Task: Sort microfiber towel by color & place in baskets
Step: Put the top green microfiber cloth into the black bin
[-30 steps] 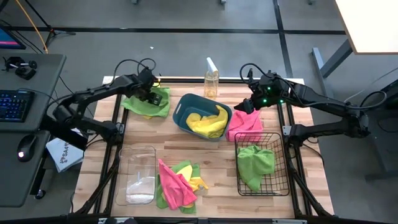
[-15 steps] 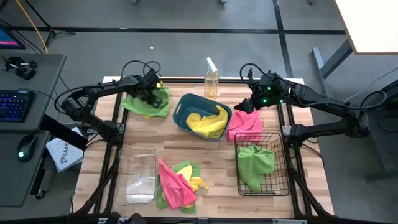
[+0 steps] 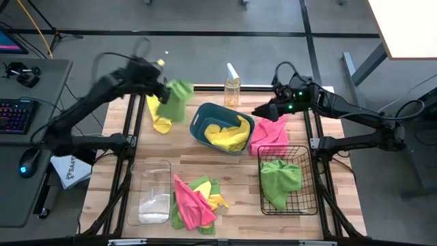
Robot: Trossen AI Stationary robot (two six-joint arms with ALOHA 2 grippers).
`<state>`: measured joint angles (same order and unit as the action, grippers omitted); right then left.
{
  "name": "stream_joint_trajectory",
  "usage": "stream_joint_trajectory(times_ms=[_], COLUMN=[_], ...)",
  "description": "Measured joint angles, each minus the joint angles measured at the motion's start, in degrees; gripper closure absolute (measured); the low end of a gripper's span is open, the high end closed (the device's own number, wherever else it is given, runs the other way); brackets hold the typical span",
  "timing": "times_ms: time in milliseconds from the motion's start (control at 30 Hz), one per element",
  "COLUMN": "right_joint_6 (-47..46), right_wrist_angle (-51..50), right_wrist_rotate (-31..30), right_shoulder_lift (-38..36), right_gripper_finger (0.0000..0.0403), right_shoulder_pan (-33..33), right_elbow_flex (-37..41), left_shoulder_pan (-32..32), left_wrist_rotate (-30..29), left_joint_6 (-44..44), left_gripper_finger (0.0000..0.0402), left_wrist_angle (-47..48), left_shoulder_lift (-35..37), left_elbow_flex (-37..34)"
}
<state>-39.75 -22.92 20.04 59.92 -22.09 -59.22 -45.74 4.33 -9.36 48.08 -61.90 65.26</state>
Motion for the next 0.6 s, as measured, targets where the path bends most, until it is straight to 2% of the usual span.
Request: stream_joint_trajectory(times_ms=[167,367,467,600], right_joint_6=[1.37,14.01,21.23,30.69], right_wrist_angle=[16.56,35.46,38.73,35.75], right_wrist_rotate=[0.22,-0.8,-4.39,-10.91], right_shoulder_lift=[0.48,4.63,7.06,10.32], right_gripper_finger=[0.0132,0.0132,0.0132,0.0132], right_shoulder_pan=[1.29,5.47,7.68,10.53], right_elbow_flex=[0.0,0.0,-0.01,-2.58], left_shoulder_pan=[5.33,15.32,19.46,23.13], left_wrist_rotate=[0.18,-0.37,-0.45,-0.52], left_joint_6=[-2.07,-4.14,-4.52,-4.51], left_gripper_finger=[0.0401,0.0401,0.0401,0.0401], left_wrist_angle=[-0.57,-5.83,-8.27,-11.87], left_shoulder_lift=[3.74,-0.33,-4.68,-10.59], left_elbow_flex=[11.03,18.15,20.08,22.35])
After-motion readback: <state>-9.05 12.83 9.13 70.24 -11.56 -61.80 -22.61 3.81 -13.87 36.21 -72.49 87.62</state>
